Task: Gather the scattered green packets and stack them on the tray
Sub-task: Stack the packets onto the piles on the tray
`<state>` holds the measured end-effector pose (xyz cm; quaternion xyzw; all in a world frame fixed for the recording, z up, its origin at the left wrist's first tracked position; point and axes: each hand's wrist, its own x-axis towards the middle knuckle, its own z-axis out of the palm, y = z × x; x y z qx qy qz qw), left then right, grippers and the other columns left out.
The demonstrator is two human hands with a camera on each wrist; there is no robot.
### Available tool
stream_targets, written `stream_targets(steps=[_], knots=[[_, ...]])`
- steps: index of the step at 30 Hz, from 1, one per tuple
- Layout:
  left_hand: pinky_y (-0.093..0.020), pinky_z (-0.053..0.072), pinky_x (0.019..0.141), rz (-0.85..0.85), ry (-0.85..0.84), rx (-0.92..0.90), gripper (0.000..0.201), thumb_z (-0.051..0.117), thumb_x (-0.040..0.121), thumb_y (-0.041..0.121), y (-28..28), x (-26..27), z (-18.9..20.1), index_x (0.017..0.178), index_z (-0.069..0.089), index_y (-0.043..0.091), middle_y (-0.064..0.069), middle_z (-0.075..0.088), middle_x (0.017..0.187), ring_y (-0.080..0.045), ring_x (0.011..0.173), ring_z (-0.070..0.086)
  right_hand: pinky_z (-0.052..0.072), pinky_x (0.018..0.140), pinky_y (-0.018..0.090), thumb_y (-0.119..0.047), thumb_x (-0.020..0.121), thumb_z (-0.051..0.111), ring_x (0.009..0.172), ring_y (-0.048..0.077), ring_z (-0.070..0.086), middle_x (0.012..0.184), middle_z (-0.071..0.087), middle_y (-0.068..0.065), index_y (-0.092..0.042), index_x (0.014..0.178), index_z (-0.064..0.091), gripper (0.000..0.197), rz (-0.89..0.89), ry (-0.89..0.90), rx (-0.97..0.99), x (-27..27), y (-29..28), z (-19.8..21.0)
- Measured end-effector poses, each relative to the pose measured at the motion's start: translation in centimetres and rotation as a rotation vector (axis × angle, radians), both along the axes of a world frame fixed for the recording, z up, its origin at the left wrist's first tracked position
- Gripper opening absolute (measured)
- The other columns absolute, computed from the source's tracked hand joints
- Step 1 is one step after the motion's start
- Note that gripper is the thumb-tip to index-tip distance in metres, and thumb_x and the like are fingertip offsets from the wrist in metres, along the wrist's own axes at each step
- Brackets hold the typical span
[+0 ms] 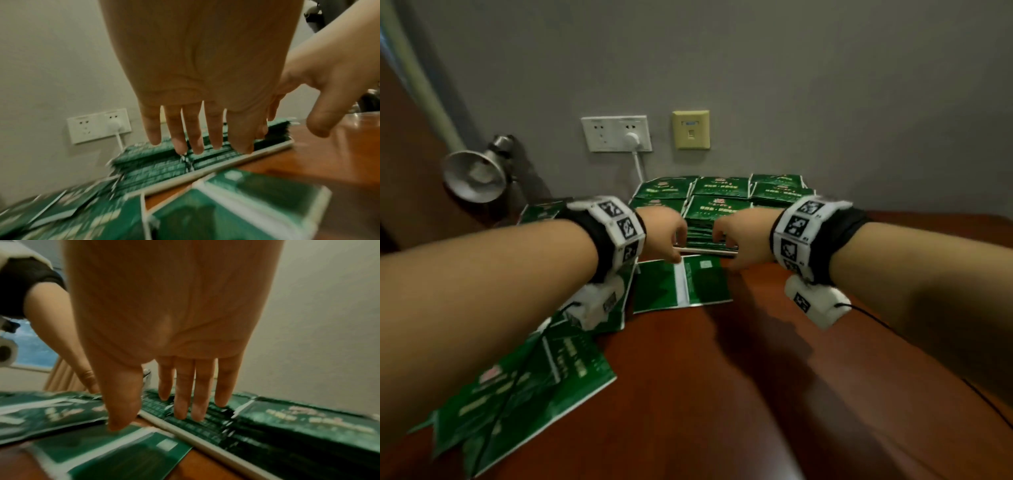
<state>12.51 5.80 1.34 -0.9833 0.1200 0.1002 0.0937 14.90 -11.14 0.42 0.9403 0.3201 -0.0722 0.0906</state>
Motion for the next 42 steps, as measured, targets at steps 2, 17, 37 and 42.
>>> stream_targets(steps=[2, 17, 37, 42], knots=[[-0.026, 0.046, 0.081, 0.044, 0.080, 0.028, 0.042, 0.067, 0.088, 0.035, 1.2, -3.4, -1.7, 0.125, 0.059, 0.017, -0.001, 0.061, 0.123, -0.020, 0.108, 0.058, 0.047, 0.076, 0.030, -0.037, 0.085, 0.068, 0.102, 0.027, 0.060, 0.119, 0.060, 0.006, -0.015, 0.135, 0.046, 0.059, 0.002, 0.040, -0.131, -1.3, 1.6, -2.5], [-0.032, 0.050, 0.069, 0.409, 0.003, -0.034, 0.050, 0.060, 0.090, 0.037, 7.4, -7.7, -7.9, 0.126, 0.042, 0.008, -0.009, 0.055, 0.105, -0.025, 0.094, 0.058, 0.059, 0.071, 0.038, -0.020, 0.077, 0.075, 0.077, 0.023, 0.064, 0.088, 0.063, 0.000, -0.017, 0.100, 0.060, 0.028, 0.033, -0.123, -0.459, -2.7, 5.5, -6.2], [-0.036, 0.046, 0.067, 0.241, -0.277, 0.094, 0.009, 0.054, 0.091, 0.010, 5.5, -9.2, -4.2, 0.097, 0.059, 0.014, -0.005, 0.061, 0.092, -0.029, 0.089, 0.062, 0.048, 0.068, 0.034, -0.026, 0.087, 0.045, 0.086, 0.025, 0.053, 0.093, 0.048, 0.002, -0.017, 0.097, 0.061, 0.021, -0.063, -0.293, 0.046, -7.1, 1.6, -1.6], [-0.037, 0.042, 0.065, 0.130, -0.485, 0.039, 0.011, 0.052, 0.090, 0.005, 4.2, -11.1, -0.7, 0.095, 0.053, 0.014, -0.005, 0.058, 0.092, -0.030, 0.089, 0.060, 0.045, 0.063, 0.031, -0.035, 0.095, 0.049, 0.076, 0.021, 0.052, 0.096, 0.056, 0.000, -0.017, 0.110, 0.060, 0.026, -0.045, -0.332, 0.116, -9.7, -0.4, 1.5]])
